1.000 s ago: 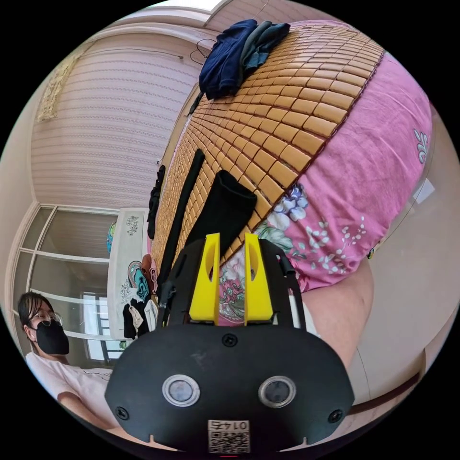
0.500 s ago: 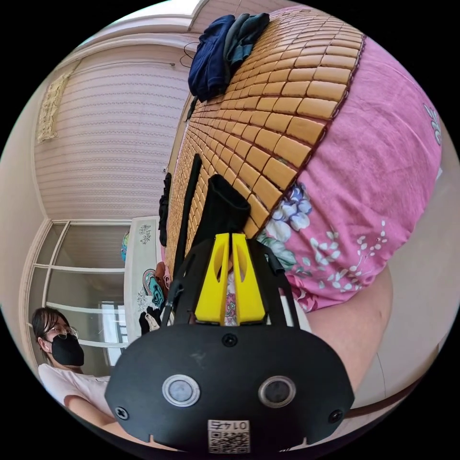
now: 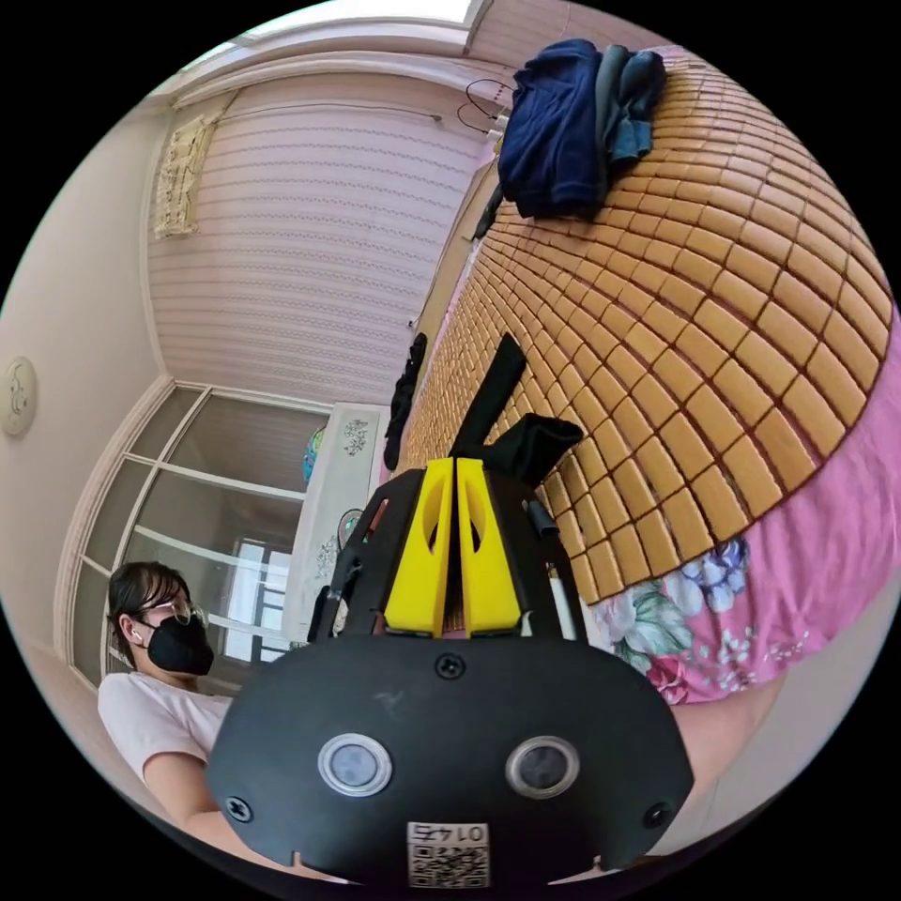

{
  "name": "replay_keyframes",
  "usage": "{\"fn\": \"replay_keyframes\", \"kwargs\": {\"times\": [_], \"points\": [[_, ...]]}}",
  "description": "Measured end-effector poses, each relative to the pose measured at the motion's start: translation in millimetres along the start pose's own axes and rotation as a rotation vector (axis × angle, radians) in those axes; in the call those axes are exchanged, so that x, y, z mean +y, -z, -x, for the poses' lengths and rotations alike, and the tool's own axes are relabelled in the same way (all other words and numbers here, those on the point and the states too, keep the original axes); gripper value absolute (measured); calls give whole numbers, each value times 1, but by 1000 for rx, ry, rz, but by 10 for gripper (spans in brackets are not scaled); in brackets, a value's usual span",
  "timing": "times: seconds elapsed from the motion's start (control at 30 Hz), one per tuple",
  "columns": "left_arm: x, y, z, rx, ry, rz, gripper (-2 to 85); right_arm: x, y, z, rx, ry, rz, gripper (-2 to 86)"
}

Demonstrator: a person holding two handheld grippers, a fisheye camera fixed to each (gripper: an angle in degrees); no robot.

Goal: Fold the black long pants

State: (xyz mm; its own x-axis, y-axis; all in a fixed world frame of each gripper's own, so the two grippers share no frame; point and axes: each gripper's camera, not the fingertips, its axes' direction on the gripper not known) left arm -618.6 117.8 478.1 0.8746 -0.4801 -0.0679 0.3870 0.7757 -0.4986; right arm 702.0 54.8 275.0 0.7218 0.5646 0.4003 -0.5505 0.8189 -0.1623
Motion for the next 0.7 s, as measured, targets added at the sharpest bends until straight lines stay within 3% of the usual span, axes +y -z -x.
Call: {"fn": "replay_keyframes", "kwargs": {"times": [0.17,0.3,0.4,0.53,0.6,0.63,0.7], "points": [[-68,-34,-37,-106,-53,2,21,-99,-91,51,215,15,130,1],[-109,-82,-58,-173,21,47,78,-140,-158,76,388,-19,144,5],[-108,-96,-90,-147,-57,33,79,-134,-217,104,417,149,244,2],[-82,-133,-139,-165,-267,130,68,-95,-320,132,686,447,506,-3],[-71,-160,-148,-170,-304,243,66,-77,-353,138,803,563,546,-5],[-62,-179,-152,-200,-329,327,63,-67,-360,147,848,636,479,-6],[-50,-192,-155,-241,-369,342,55,-55,-371,156,904,706,473,-6]]}}
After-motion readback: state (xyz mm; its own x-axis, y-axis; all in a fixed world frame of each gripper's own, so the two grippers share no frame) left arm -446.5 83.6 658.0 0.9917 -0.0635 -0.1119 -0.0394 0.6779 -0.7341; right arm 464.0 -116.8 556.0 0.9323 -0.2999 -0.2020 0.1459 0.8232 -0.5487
